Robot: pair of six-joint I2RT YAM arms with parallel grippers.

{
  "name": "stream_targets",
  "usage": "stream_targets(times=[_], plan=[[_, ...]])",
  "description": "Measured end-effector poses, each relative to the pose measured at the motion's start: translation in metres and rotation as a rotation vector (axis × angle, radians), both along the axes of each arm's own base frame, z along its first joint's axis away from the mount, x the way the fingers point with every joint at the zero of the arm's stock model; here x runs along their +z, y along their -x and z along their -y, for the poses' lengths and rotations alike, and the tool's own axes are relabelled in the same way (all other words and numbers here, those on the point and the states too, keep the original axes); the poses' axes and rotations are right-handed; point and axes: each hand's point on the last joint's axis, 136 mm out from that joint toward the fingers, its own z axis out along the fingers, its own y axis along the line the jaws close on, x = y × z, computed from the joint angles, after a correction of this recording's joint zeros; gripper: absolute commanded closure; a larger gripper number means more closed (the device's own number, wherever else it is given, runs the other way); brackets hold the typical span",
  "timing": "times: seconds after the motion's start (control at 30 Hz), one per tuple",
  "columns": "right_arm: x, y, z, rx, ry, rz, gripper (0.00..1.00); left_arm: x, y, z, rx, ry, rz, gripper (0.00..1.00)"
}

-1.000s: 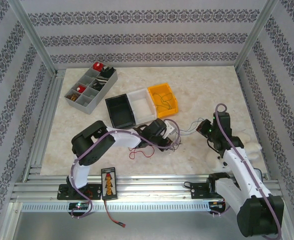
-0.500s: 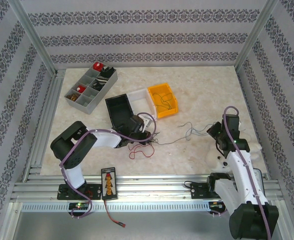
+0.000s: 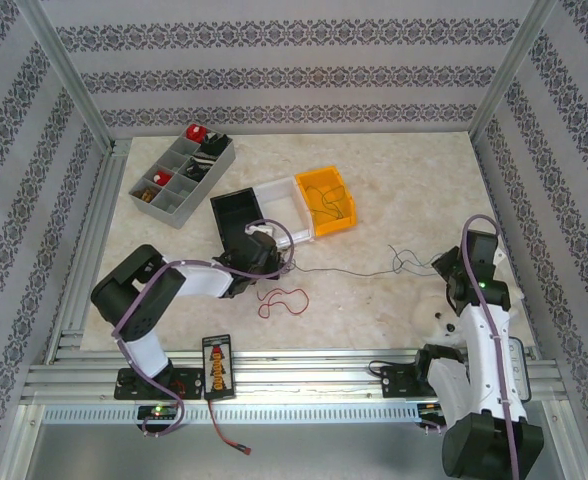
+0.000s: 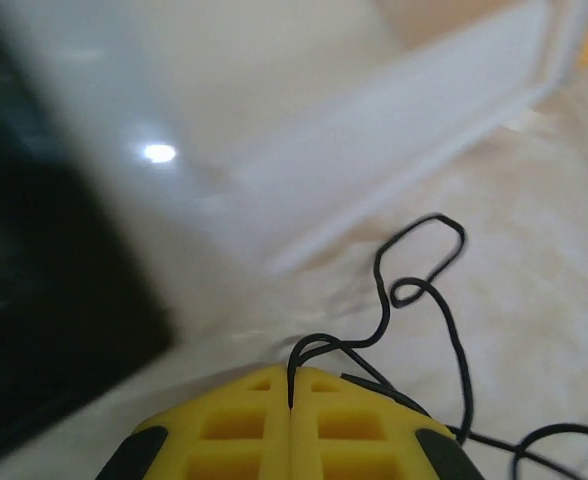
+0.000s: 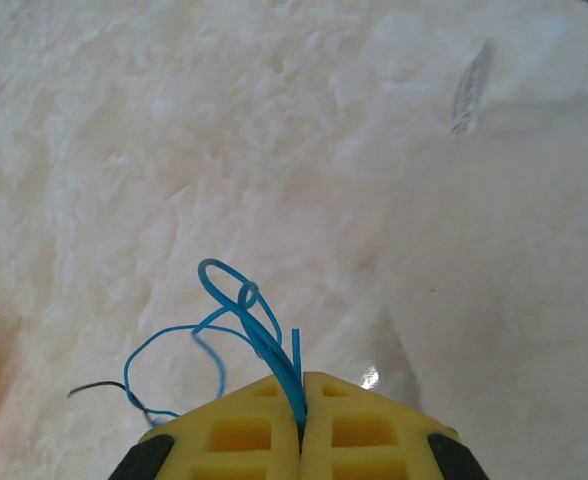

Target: Untangle the cables

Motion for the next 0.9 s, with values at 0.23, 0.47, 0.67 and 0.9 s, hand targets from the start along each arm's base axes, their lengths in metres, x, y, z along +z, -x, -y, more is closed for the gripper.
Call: stream_targets(times=[0.23, 0.47, 0.67, 0.9], plan=[[0.013, 0.000, 0.013, -0.045, 0.014, 0.025, 0.97, 0.015, 0.005, -0.057, 0.261, -0.061, 0.048, 1.00], [0.019, 0.004, 0.033, -0.127, 0.020, 0.036, 0.97, 0.040, 0.006, -0.088, 0.409, -0.106, 0.113, 1.00], [0.025, 0.001, 0.042, -0.155, 0.011, 0.068, 0.97, 0.051, 0.005, -0.093, 0.425, -0.101, 0.135, 1.00], [0.053, -0.042, -0.014, 0.135, -0.038, 0.212, 0.97, 0.074, 0.000, -0.047, 0.196, 0.035, 0.169, 1.00]])
